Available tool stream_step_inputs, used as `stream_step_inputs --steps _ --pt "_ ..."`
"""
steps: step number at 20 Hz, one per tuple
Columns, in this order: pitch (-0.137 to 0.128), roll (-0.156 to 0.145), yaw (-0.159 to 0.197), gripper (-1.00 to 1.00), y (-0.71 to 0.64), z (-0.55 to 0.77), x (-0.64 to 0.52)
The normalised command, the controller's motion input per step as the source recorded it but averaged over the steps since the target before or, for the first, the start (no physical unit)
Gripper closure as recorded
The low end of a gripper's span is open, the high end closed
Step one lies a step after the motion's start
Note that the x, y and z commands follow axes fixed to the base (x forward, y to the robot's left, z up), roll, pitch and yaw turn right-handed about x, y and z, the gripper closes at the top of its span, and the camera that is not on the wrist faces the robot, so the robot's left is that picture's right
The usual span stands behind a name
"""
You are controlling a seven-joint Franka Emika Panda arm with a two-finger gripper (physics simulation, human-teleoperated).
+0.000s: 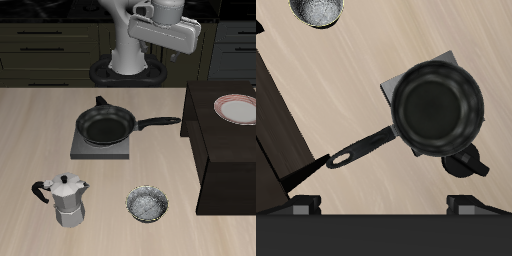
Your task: Place the frypan on the top layer of the shelf
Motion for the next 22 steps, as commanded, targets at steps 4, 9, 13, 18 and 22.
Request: stream_step_inputs --steps 4,9,13,18,22 --pt "-0.03 -0.033 -0.151 -1.0 0.0 -0.12 0.01" --pt "0.008 -0.02 -0.169 -1.0 0.0 -0.13 0.14" --pt "0.014 -0.001 -0.15 -1.0 0.0 0.0 0.04" --pt "0.009 0.027 -0.136 -1.0 0.09 -0.01 0.0" --pt "-0.001 0.036 -0.124 -1.0 0.07 -0.01 0.04"
